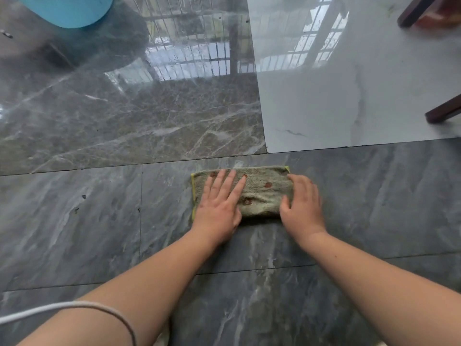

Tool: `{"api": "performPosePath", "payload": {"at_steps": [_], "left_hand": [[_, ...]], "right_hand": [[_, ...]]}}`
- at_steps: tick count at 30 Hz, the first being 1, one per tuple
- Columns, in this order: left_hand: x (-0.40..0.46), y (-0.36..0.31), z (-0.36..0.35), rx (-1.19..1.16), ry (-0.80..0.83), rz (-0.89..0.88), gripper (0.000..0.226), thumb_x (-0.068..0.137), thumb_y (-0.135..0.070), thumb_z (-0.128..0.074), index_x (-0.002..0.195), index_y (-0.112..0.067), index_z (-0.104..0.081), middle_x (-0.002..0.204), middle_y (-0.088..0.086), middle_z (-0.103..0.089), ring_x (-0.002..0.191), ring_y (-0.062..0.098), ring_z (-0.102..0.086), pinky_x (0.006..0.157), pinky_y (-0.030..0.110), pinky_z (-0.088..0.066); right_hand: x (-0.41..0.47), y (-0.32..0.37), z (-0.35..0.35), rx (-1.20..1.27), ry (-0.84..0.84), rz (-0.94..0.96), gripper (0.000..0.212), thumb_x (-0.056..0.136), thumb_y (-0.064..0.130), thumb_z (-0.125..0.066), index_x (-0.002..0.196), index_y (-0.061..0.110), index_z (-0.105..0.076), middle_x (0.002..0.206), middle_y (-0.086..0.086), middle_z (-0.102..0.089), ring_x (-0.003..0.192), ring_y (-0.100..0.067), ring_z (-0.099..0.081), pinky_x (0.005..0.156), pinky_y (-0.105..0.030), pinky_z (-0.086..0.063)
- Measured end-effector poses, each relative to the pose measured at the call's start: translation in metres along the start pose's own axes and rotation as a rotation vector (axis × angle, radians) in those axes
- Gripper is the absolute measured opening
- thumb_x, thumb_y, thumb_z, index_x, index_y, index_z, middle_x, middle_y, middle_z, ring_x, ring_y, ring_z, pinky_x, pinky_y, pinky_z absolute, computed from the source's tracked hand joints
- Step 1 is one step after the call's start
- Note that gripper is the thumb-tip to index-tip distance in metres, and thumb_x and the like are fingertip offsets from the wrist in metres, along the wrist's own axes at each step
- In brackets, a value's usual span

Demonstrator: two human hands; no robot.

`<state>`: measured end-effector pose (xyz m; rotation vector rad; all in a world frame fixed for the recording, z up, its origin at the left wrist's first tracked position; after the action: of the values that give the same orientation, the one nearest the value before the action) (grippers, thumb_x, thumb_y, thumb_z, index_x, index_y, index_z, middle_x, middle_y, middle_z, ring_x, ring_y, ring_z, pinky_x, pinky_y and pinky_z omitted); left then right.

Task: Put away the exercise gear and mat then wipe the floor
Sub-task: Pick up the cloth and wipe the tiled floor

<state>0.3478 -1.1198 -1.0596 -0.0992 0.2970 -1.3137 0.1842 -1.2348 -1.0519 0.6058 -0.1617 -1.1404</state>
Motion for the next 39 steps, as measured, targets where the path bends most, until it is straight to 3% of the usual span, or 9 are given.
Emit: {"api": "performPosePath", "payload": {"at_steps": [4,7,14,19,21,26,34,37,39], "left_hand": [[0.006,-0.037,-0.006,-0.298,0.051,-0.090,0.065,0.074,-0.008,-0.055,0.139,-0.012,-0.050,0.139,0.007,-0.051,0.129,0.028,-0.043,0.111,0.044,-0.038],[0.006,-0.047,-0.011,-0.359,0.062,0.001,0.063,0.076,-0.006,-0.054,0.138,-0.013,-0.050,0.130,0.007,-0.052,0.115,0.028,-0.044,0.105,0.040,-0.040],[0.016,-0.035,-0.014,-0.590,0.126,0.185,0.051,0.079,-0.005,-0.050,0.129,-0.013,-0.058,0.123,0.007,-0.061,0.115,0.025,-0.054,0.104,0.034,-0.041],[0.015,-0.007,0.001,-0.983,0.110,0.455,0.039,0.083,0.006,-0.044,0.101,-0.023,-0.061,0.088,-0.002,-0.067,0.090,0.024,-0.065,0.079,0.029,-0.052],[0.012,0.009,0.009,-1.048,0.061,0.491,0.041,0.082,0.007,-0.042,0.092,-0.028,-0.060,0.082,-0.002,-0.066,0.084,0.025,-0.066,0.067,0.032,-0.053],[-0.008,0.056,0.019,-1.046,-0.011,0.635,0.036,0.085,0.008,-0.040,0.086,-0.024,-0.056,0.078,0.003,-0.064,0.062,0.014,-0.061,0.051,0.022,-0.044],[-0.051,0.119,0.024,-0.976,-0.122,0.836,0.030,0.087,0.004,-0.043,0.084,-0.024,-0.054,0.082,0.007,-0.064,0.065,0.020,-0.060,0.061,0.032,-0.046],[-0.057,0.121,0.023,-0.938,-0.111,0.828,0.032,0.087,0.003,-0.045,0.084,-0.027,-0.054,0.083,0.003,-0.065,0.070,0.020,-0.061,0.070,0.034,-0.050],[-0.057,0.119,0.023,-0.926,-0.115,0.817,0.032,0.088,0.003,-0.046,0.083,-0.028,-0.053,0.084,0.002,-0.065,0.073,0.019,-0.060,0.073,0.031,-0.050]], "right_hand": [[-0.007,-0.024,0.003,0.083,0.029,-0.325,0.045,0.086,0.019,-0.066,0.127,0.008,-0.052,0.126,-0.012,-0.051,0.116,-0.031,-0.050,0.102,-0.040,-0.039],[-0.003,-0.027,0.000,0.174,0.055,-0.481,0.051,0.085,0.019,-0.067,0.131,0.005,-0.050,0.129,-0.015,-0.050,0.116,-0.031,-0.053,0.100,-0.036,-0.041],[-0.001,-0.013,-0.014,0.389,0.190,-0.659,0.034,0.071,0.021,-0.068,0.103,0.011,-0.062,0.092,-0.005,-0.066,0.083,-0.024,-0.062,0.070,-0.030,-0.047],[-0.001,0.036,-0.007,0.633,0.170,-0.424,0.034,0.065,0.014,-0.058,0.098,0.013,-0.067,0.081,0.004,-0.067,0.072,-0.011,-0.062,0.059,-0.019,-0.046],[-0.005,0.060,-0.003,0.647,0.156,-0.296,0.048,0.066,0.012,-0.058,0.112,0.020,-0.063,0.091,0.012,-0.066,0.077,-0.001,-0.061,0.068,-0.013,-0.046],[-0.022,0.115,-0.021,0.439,0.181,-0.045,0.062,0.081,0.006,-0.060,0.140,0.018,-0.045,0.130,-0.002,-0.050,0.118,-0.014,-0.048,0.100,-0.018,-0.032],[-0.035,0.152,-0.090,0.286,0.540,0.053,0.067,0.095,0.021,-0.054,0.155,0.016,-0.024,0.155,-0.007,-0.035,0.135,-0.023,-0.042,0.117,-0.030,-0.026],[-0.035,0.148,-0.086,0.406,0.541,0.044,0.060,0.091,0.010,-0.046,0.149,0.025,-0.040,0.143,-0.003,-0.053,0.121,-0.024,-0.056,0.111,-0.040,-0.039],[-0.025,0.135,-0.068,0.524,0.373,-0.009,0.053,0.085,0.007,-0.043,0.130,0.030,-0.058,0.122,0.007,-0.065,0.103,-0.018,-0.064,0.098,-0.043,-0.051]]}}
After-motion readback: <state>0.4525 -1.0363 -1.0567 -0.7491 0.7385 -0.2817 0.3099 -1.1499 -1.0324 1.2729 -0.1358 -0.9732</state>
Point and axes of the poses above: each hand's wrist, its own x-axis towards the middle knuckle, its own z-axis out of the back of the hand, y = z × x, the point moved 7 cm from there along x, towards the middle knuckle
